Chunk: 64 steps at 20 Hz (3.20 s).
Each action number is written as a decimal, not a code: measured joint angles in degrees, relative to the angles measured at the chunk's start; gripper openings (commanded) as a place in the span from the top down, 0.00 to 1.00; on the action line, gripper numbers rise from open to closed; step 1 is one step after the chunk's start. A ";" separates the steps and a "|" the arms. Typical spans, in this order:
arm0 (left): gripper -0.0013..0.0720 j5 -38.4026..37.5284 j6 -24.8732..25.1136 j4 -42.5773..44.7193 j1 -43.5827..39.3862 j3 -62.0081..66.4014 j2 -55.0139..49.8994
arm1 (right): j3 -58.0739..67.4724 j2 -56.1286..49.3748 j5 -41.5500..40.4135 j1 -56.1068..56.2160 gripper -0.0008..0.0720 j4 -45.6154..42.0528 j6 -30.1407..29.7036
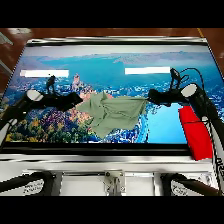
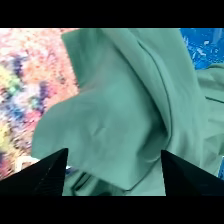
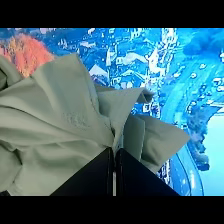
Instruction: Fold the shirts.
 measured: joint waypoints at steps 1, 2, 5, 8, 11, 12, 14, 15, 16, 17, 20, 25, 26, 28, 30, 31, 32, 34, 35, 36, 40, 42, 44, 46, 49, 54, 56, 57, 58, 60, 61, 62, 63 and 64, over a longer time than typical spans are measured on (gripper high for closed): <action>0.19 -4.68 0.02 0.13 3.34 0.90 0.59 | 0.00 -0.13 1.11 -0.02 0.91 -0.02 -0.39; 0.19 -8.98 0.04 0.55 5.92 1.31 1.16 | 0.00 -0.15 2.12 -0.02 0.91 -0.09 -0.81; 0.02 -20.83 0.87 1.33 9.55 -1.46 3.26 | 0.00 -0.26 4.72 0.00 0.91 -0.81 -2.03; 0.01 -22.03 1.53 -2.27 5.51 -9.07 4.96 | 0.00 -0.31 6.12 0.00 0.91 -1.73 -2.62; 0.01 -13.97 2.05 -8.31 -2.82 -15.30 4.46 | 0.00 -0.31 6.73 -0.02 0.91 -2.49 -2.95; 0.01 -11.61 2.12 -10.05 -5.29 -16.33 3.78 | 0.00 -0.31 6.93 -0.02 0.91 -2.62 -2.97; 0.01 -7.26 2.34 -13.79 -9.70 -17.66 1.84 | 0.00 -0.31 6.97 -0.02 0.91 -2.86 -3.02; 0.01 -5.53 2.51 -15.58 -11.43 -18.10 0.59 | 0.00 -0.31 6.97 -0.02 0.91 -2.95 -3.02; 0.01 -4.31 3.06 -17.31 -12.72 -18.40 -0.68 | 0.00 -0.31 6.88 -0.02 0.91 -2.99 -3.04; 0.01 -3.19 3.67 -19.08 -13.64 -18.60 -1.84 | 0.00 -0.31 6.75 -0.02 0.91 -3.02 -3.04; 0.19 -1.51 6.71 -25.14 -15.21 -18.95 -4.90 | 0.00 -0.31 6.47 -0.02 0.91 -3.08 -3.04; 0.58 2.64 10.91 -34.42 -16.57 -19.12 -7.96 | 0.00 -0.31 6.38 -0.02 0.91 -2.91 -2.84; 0.77 3.96 11.39 -34.82 -16.92 -19.17 -8.35 | 0.00 -0.31 6.36 -0.02 0.91 -2.73 -2.71; 0.94 5.03 12.02 -36.26 -17.18 -19.17 -8.66 | 0.00 -0.31 6.34 -0.02 0.91 -1.81 -2.40; 0.94 5.03 13.66 -36.83 -17.46 -19.06 -8.74 | 0.00 -0.31 6.36 -0.02 0.91 -0.44 -2.34; 0.94 4.79 15.02 -37.13 -17.57 -18.73 -8.59 | 0.00 -0.31 6.34 -0.02 0.91 0.52 -2.32; 0.94 4.02 16.37 -37.27 -17.55 -18.29 -8.04 | -0.02 -0.15 6.36 -0.02 0.91 1.31 -2.12; 0.94 2.47 19.17 -37.46 -17.66 -16.96 -4.96 | 0.00 0.83 5.90 -0.02 0.91 2.60 -2.23; 0.94 2.29 20.26 -37.38 -17.64 -16.04 -2.47 | 0.15 1.88 5.51 -0.02 0.91 2.93 -2.73; 0.94 2.34 22.03 -36.85 -17.29 -14.71 0.98 | 0.59 3.19 5.14 -0.02 0.91 3.30 -3.67; 0.94 5.14 27.58 -32.59 -12.20 -5.79 18.71 | 6.03 11.93 4.00 -0.02 0.91 3.34 -9.57; 0.94 9.44 28.79 -31.61 -7.80 0.09 27.63 | 10.27 17.16 2.78 -0.02 0.91 1.49 -11.10; 0.94 13.49 29.33 -30.75 -3.15 5.73 34.91 | 15.23 22.80 0.26 -0.02 0.91 -0.74 -11.58; 0.94 15.98 28.85 -30.45 0.74 10.36 40.26 | 19.69 27.45 -2.10 -0.02 0.91 -2.32 -11.32; 0.94 16.31 26.56 -29.99 4.07 14.32 44.85 | 25.00 32.65 -3.72 -0.02 0.91 -3.34 -9.64; 0.94 11.02 22.71 -25.75 5.84 16.28 47.10 | 28.98 38.53 -5.14 -0.02 0.91 -4.35 -8.33; 0.94 6.99 19.45 -20.17 6.03 16.48 47.34 | 29.46 39.50 -6.27 -0.02 0.92 -4.94 -8.00; 0.94 3.74 17.14 -16.11 6.12 16.55 47.34 | 29.59 39.63 -7.21 -0.02 0.91 -5.60 -7.96; 0.94 0.42 14.71 -11.80 6.12 16.55 47.32 | 29.70 39.36 -8.59 -0.02 0.91 -6.01 -7.93; 0.94 -7.06 9.68 -3.17 6.23 15.41 47.21 | 29.81 37.66 -12.63 -0.02 0.91 -6.45 -7.91; 0.94 -10.91 7.43 0.13 6.23 13.90 47.19 | 29.86 36.26 -15.21 -0.02 0.91 -6.05 -7.89; 0.94 -14.27 5.49 2.38 6.23 11.89 47.12 | 29.90 34.45 -18.18 -0.02 0.91 -4.83 -7.91; 0.94 -17.64 3.37 3.78 6.23 8.96 47.08 | 29.92 32.26 -21.09 -0.02 0.91 -2.97 -7.91; 0.94 -20.00 1.64 4.15 6.21 5.62 46.99 | 29.94 29.79 -23.39 0.00 0.92 -1.07 -7.91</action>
